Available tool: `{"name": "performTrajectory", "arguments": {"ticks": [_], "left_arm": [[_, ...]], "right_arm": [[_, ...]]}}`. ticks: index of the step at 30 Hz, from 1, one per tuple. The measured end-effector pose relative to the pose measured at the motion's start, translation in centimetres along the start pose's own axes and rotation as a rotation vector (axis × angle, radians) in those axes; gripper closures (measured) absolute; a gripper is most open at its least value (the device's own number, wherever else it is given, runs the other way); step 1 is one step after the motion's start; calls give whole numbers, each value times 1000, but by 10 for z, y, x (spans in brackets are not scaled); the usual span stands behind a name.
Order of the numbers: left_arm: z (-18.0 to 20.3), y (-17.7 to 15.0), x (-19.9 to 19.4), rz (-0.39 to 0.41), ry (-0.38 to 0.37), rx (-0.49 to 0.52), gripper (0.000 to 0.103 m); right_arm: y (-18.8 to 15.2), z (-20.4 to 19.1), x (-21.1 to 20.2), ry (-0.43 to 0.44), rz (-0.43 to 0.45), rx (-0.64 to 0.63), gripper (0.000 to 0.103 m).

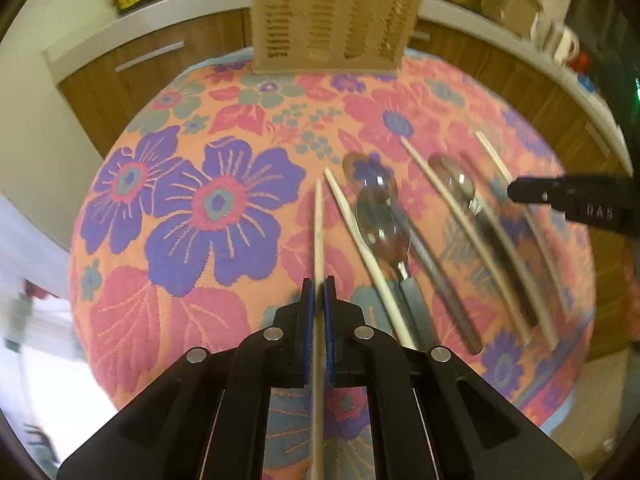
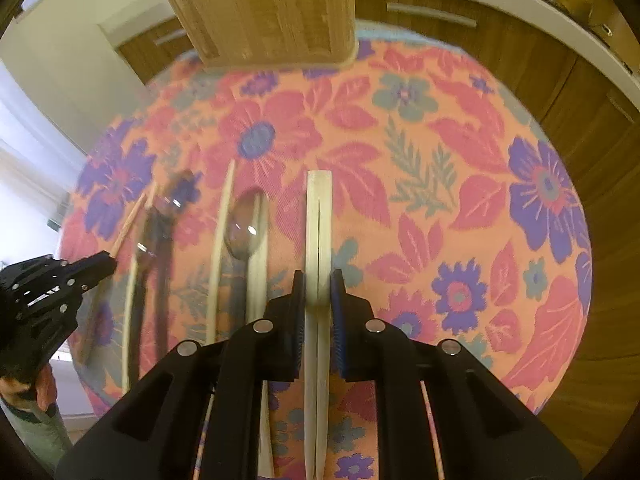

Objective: Organize utensils
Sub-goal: 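Lift the chopsticks and lower both tools into the beige basket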

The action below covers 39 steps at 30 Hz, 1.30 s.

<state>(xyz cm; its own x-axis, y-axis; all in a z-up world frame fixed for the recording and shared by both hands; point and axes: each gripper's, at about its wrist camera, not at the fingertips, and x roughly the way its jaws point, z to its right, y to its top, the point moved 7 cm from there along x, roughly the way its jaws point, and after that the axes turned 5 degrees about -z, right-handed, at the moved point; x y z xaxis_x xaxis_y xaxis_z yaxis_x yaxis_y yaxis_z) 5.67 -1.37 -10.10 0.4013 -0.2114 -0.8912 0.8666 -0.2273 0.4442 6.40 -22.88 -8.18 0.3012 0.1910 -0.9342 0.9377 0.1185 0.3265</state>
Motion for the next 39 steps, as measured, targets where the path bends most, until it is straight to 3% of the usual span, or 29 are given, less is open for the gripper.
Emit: {"name": "performTrajectory", "arguments": {"ticks": [6,14,20,30,39], "left_arm": [[-8,22,-44,180,-119,-76,100],[-8,73,-120,462,-176,-69,100],[-2,132,-181,690,-199,-27,100],[3,227,-202,886,-272,11,100],[-14,289,-160,907,-318,-27,100]], "right_arm": [[13,-15,-45,73,174,-64,93],[50,-42,-112,119,402,-157,93],[89,-50,-165,139,590,-185,93],[173,-27,-219,146,840,-148,93],[249,4,-198,113,918,-67,93]]}}
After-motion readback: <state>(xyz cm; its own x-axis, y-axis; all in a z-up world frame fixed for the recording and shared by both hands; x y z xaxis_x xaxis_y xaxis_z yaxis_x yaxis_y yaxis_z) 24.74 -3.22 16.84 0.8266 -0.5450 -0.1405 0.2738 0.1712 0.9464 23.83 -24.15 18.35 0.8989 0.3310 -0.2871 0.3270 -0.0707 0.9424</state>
